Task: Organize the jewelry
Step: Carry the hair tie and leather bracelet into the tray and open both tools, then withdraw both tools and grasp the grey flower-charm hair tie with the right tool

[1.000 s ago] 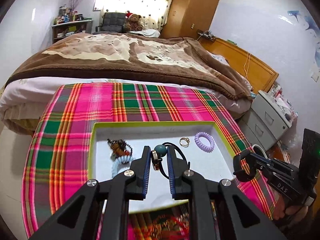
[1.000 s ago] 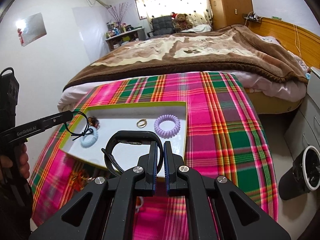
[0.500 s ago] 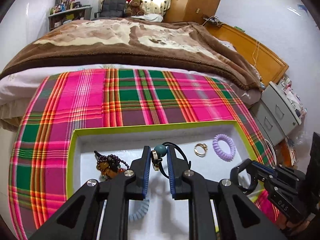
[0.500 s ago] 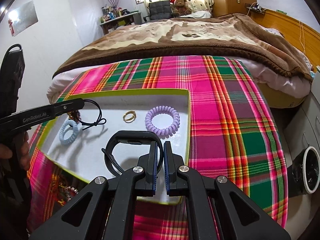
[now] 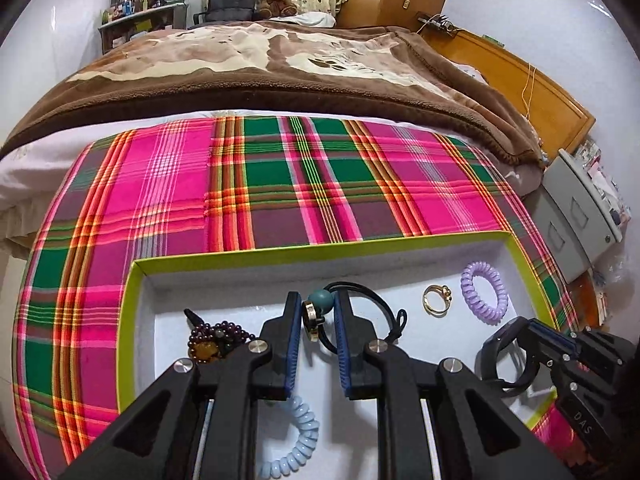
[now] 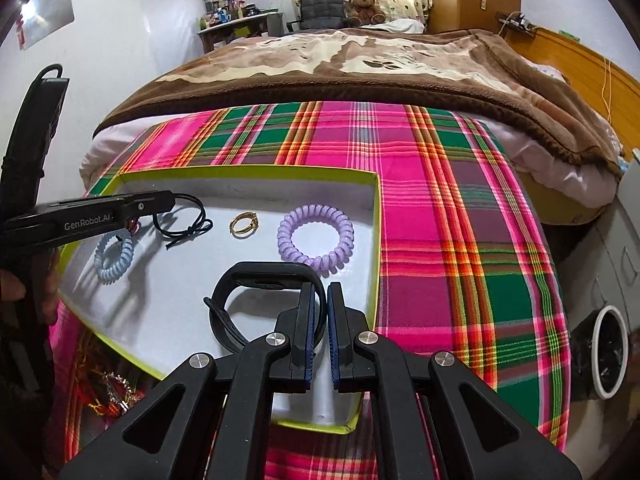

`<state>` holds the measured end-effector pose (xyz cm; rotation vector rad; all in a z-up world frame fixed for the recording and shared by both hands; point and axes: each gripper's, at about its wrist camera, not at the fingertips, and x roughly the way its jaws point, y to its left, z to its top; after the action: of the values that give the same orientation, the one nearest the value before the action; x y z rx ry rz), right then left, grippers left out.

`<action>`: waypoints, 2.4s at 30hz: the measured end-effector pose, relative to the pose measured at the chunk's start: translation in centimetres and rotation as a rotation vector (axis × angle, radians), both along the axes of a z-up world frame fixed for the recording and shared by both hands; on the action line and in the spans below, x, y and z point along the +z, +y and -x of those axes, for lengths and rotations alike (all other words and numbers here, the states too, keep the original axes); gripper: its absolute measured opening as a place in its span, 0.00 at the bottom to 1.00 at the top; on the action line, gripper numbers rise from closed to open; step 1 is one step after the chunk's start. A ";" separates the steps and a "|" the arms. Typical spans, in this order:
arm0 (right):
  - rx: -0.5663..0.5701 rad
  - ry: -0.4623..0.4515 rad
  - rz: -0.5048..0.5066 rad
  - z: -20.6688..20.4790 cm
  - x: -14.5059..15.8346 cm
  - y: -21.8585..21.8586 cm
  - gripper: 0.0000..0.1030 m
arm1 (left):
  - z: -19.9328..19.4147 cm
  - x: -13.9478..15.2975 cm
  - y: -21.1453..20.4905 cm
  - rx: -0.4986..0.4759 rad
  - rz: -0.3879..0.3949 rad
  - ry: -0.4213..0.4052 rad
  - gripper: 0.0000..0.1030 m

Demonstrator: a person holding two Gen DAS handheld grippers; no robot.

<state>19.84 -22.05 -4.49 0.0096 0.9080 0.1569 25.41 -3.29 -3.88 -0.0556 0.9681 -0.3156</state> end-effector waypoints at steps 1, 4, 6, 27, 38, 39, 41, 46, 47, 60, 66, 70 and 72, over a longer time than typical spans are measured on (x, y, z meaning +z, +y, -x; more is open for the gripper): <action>-0.001 -0.002 0.012 0.0 0.0 0.2 0.06 | 0.0 0.0 0.0 -0.002 0.005 0.002 0.17; -0.001 -0.006 0.012 -0.1 0.0 0.2 0.06 | 0.0 -0.1 -0.2 0.004 -0.023 -0.006 0.17; 0.000 -0.006 0.017 -0.1 -0.1 0.2 0.06 | -0.1 -0.2 -0.2 -0.001 -0.015 0.005 0.17; -0.021 -0.022 -0.007 0.1 0.4 -0.1 0.10 | 0.5 0.4 0.2 0.006 0.015 -0.003 0.35; 0.004 -0.091 -0.062 2.6 2.7 -0.1 0.28 | 4.8 4.1 1.4 -0.029 0.078 -0.092 0.45; 0.007 -0.099 -0.067 2.9 2.9 -0.1 0.33 | 5.3 4.3 1.7 -0.025 0.086 -0.097 0.45; 0.010 -0.112 -0.081 3.6 3.3 0.0 0.34 | 6.6 4.8 2.1 -0.015 0.085 -0.121 0.45; 0.035 -0.136 -0.110 5.5 4.1 0.6 0.34 | 9.6 5.2 3.4 0.001 0.108 -0.141 0.46; 0.040 -0.139 -0.113 5.9 4.1 0.7 0.34 | 10.2 5.3 3.6 0.006 0.109 -0.149 0.46; 0.108 -0.132 -0.186 10.3 2.9 0.8 0.34 | 16.5 4.1 6.9 0.053 0.170 -0.153 0.47; 0.157 -0.115 -0.160 12.5 1.2 1.3 0.34 | 18.3 3.1 7.9 0.075 0.179 -0.137 0.47; 0.251 -0.117 -0.159 13.4 1.0 2.6 0.34 | 18.9 2.6 8.2 0.086 0.182 -0.125 0.47; 0.296 -0.118 -0.140 13.3 0.9 3.6 0.34 | 19.1 2.4 8.4 0.089 0.189 -0.121 0.47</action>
<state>6.52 -18.42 -3.57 -0.0040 0.7754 0.4918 6.29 5.13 -1.52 -0.2489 0.8112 -0.3243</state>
